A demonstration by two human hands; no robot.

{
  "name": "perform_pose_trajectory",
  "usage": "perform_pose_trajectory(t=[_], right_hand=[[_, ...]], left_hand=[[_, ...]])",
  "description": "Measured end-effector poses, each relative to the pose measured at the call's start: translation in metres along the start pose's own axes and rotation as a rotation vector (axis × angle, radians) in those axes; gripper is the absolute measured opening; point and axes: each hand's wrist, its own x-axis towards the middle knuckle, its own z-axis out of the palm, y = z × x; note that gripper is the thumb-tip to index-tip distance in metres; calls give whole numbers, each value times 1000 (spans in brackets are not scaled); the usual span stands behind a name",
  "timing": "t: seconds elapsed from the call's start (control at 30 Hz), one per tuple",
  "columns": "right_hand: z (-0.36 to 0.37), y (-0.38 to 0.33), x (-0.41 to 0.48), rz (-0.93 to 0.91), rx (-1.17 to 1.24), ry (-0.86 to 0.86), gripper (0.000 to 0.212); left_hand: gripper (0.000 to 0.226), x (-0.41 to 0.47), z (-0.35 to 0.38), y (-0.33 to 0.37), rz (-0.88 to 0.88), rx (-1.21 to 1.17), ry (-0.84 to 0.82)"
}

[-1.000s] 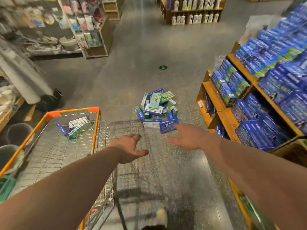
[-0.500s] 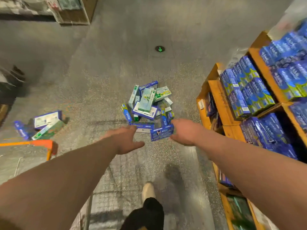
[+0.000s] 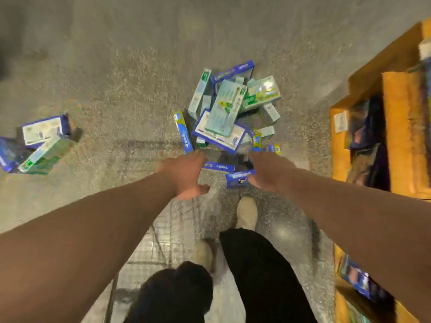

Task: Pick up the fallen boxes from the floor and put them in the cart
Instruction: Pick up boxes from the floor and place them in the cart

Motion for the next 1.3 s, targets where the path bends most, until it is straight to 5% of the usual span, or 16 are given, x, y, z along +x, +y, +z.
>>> perform_pose_trajectory(t=[0.23,0.47,0.77,1.0,1.13,1.3], right_hand=[[126,48,159,50,-87,-129,44],[214,63,264,107,-328,-205,62],[252,64,305,199,-354,-279,40],[262,42,290,293,-65,-94,35],[264,20,289,288,307,170,61],[265,-1,308,201,279,234,99]], left_hand=[[80,167,108,-50,103,15,-130],[82,272,191,-87,108,117,-27],[52,326,245,-109,-54,77,-57],[51,330,245,-110,-68,-118,-44],[69,330,237,-108,-39,-226,-56],[102,335,238,-100,44,-219,-68]])
